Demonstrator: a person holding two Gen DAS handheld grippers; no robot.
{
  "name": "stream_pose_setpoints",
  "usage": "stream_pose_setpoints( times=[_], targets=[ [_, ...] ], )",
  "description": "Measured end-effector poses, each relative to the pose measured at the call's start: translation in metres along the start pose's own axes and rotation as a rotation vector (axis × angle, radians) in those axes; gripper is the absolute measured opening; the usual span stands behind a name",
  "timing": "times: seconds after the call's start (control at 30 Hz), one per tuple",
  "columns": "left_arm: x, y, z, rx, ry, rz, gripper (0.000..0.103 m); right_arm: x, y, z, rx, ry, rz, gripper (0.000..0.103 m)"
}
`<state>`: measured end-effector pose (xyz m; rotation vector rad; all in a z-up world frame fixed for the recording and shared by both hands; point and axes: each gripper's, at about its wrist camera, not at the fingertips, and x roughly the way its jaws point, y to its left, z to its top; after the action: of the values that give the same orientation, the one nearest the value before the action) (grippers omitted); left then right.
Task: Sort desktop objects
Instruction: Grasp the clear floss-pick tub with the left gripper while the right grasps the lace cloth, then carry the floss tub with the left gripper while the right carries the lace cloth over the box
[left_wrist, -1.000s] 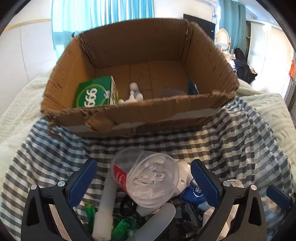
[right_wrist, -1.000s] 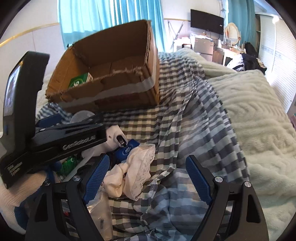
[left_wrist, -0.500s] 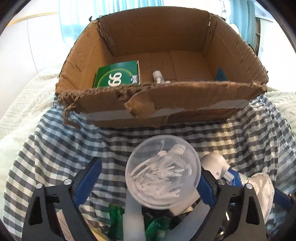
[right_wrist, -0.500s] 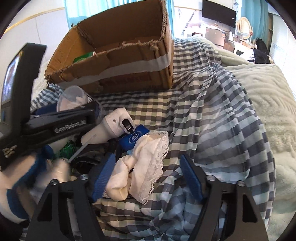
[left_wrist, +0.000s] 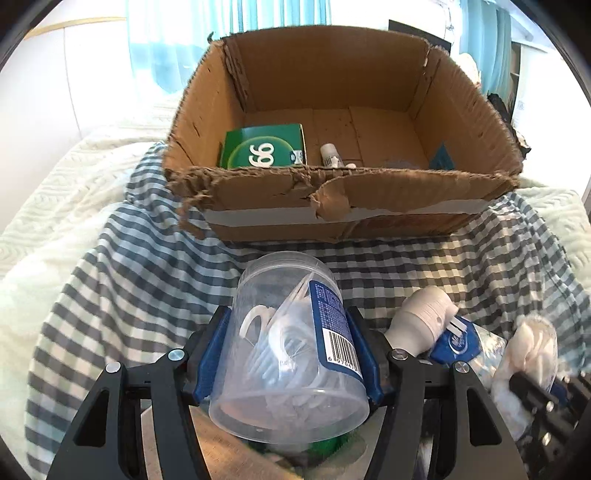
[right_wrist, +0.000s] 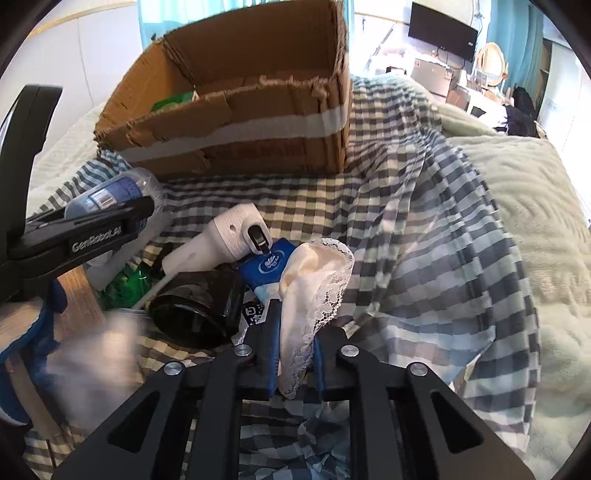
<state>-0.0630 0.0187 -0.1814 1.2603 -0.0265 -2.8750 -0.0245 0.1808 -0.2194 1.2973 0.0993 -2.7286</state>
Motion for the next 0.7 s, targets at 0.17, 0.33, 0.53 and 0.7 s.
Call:
stream_pose_setpoints(
  times=[0.17,0.33,0.53,0.7],
  targets=[
    [-0.032,0.011,-0.004,0.012,-0.043,-0.028,0.063,-0.027,-0.004,0.003,0.034,-0.086,-0.003,0.013],
    [-0.060,0.010,0.003,0.021,-0.117,-0.070,0.063,-0.059,0.005,0.003,0.052,-0.190,0.008,0.013],
    [-0.098,0.019,0.003,0.025,-0.211,-0.104,0.063,-0.091,0.026,0.008,0.036,-0.297,0.006,0.013],
    [-0.125,0.029,0.010,0.025,-0.296,-0.096,0.063,-0.126,0.042,0.014,0.008,-0.415,-0.028,0.013]
  ],
)
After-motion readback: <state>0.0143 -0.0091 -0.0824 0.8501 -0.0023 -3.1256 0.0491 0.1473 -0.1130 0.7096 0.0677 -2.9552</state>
